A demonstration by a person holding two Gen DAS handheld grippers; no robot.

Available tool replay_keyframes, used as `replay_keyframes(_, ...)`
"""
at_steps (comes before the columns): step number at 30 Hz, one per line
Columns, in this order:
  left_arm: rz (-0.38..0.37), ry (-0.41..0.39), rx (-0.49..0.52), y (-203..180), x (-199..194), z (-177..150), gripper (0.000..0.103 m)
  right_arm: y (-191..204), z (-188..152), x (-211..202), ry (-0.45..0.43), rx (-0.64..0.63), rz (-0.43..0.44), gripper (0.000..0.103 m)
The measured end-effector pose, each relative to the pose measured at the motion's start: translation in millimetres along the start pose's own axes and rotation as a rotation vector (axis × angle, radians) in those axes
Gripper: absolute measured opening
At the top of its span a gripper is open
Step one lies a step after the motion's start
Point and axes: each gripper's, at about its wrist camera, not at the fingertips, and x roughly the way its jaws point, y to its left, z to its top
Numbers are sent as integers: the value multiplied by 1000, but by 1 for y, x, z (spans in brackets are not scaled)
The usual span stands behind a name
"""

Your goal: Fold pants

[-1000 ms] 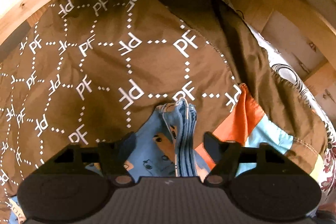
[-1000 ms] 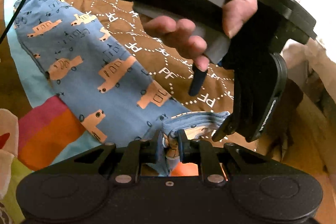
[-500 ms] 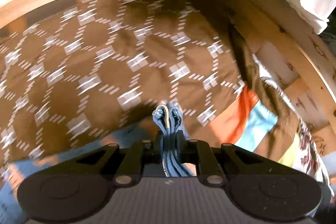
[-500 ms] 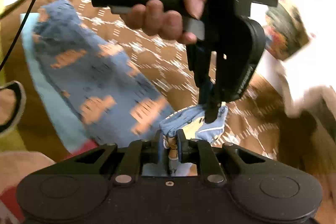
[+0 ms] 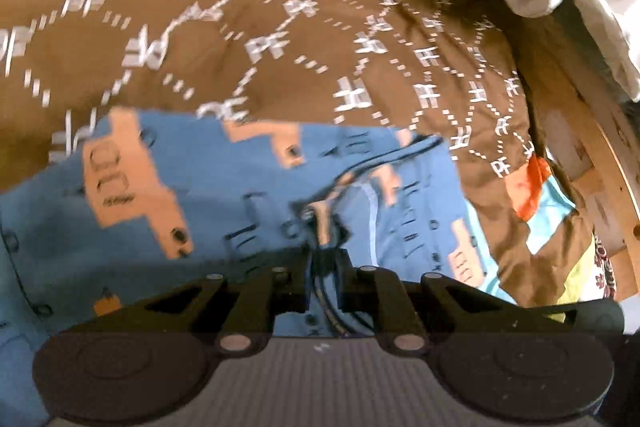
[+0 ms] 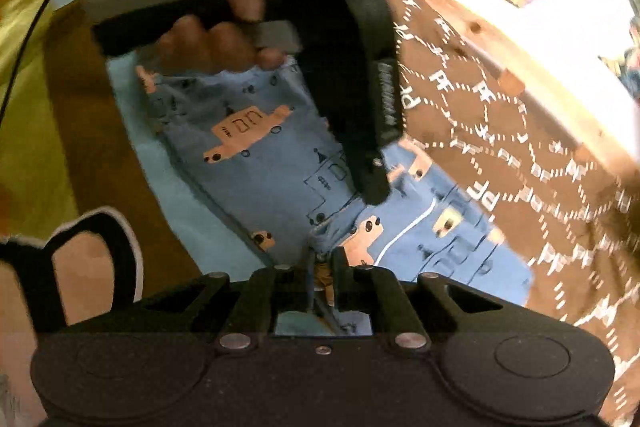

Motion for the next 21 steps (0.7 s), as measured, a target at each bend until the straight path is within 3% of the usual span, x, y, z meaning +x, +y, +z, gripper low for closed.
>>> replay_keyframes(3, -22, 14, -9, 10, 7, -3, 13, 10, -10, 4, -43, 33, -38, 21)
replay_keyframes(7, -41, -1, 49, 10, 6, -6, 18, 22, -20, 0, -72, 39, -98, 29)
replay_keyframes(9, -62, -24, 67, 10, 4, -7, 25, 27, -24, -1, -74, 50, -117, 37)
replay_keyframes(13, -90, -29, 53, 8, 4, -6, 36, 33, -26, 2, -83, 78, -153, 42)
replay_keyframes(17, -129, -46, 48, 8, -1, -5, 65, 38, -24, 7, -92, 110, -183, 44)
replay_keyframes(21, -117, -80, 76, 4, -7, -5, 71, 35, -23, 6, -101, 197, -197, 43)
